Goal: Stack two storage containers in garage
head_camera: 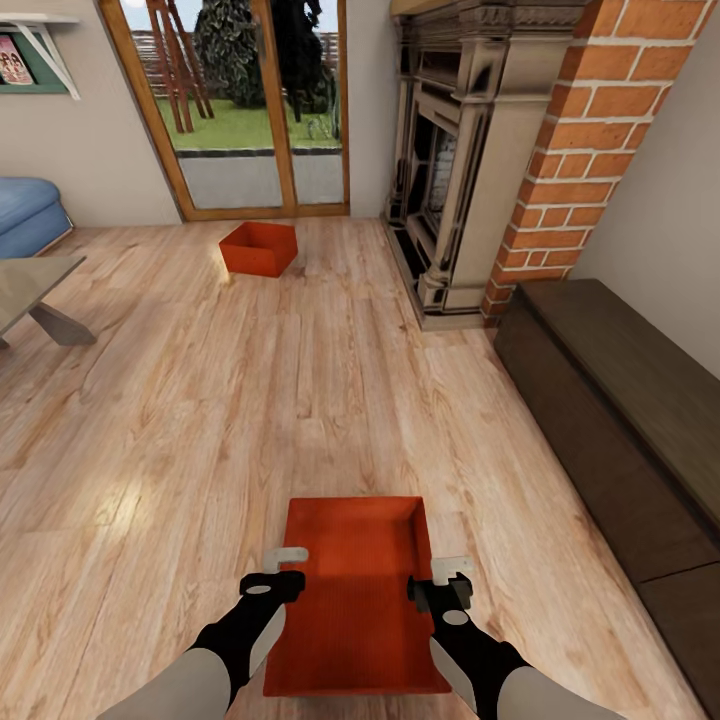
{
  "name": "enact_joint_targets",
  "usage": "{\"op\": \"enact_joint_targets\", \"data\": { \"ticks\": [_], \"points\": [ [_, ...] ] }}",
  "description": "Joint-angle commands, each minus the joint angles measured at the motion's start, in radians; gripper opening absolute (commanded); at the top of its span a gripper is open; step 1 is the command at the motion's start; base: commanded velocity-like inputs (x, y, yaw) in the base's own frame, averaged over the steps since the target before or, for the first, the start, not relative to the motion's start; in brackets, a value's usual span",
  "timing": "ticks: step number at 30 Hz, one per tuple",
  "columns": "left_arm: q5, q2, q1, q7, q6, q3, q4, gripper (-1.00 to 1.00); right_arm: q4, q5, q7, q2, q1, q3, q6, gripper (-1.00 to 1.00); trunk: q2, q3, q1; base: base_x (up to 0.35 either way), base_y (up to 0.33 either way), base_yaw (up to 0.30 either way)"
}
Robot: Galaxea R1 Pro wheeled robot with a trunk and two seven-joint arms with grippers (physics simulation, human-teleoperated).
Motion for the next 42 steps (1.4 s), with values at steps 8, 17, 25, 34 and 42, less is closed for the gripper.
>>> {"op": "enact_joint_targets", "data": {
  "ticks": [8,17,25,34,42],
  "points": [
    [0.0,-0.001,0.0,0.004,0.006,0.0,-0.001,1.0,0.001,-0.011,-0.005,-0.001,-0.001,0.008,-0.006,1.0,0.0,-0.001,0.0,0.0,0.0,0.0],
    [0.001,-0.001,0.0,0.005,0.01,0.001,-0.001,1.0,0.001,-0.011,-0.005,-0.001,-0.001,0.008,-0.006,1.0,-0.028,-0.013,0.015,0.0,0.0,0.0],
    [0.001,-0.001,0.0,0.004,0.008,0.001,-0.001,1.0,0.001,-0.01,-0.005,-0.001,-0.001,0.008,-0.006,1.0,-0.056,-0.026,0.031,0.0,0.0,0.0],
    [0.002,0.0,0.0,0.004,0.008,0.003,0.0,1.0,0.0,-0.011,-0.005,-0.001,-0.001,0.008,-0.007,1.0,-0.119,-0.054,0.065,0.0,0.0,0.0],
    [0.002,0.0,0.0,0.004,0.008,0.002,0.003,1.0,0.0,-0.011,-0.005,-0.001,-0.001,0.008,-0.007,1.0,-0.175,-0.079,0.096,0.0,0.0,0.0]
  ]
}}
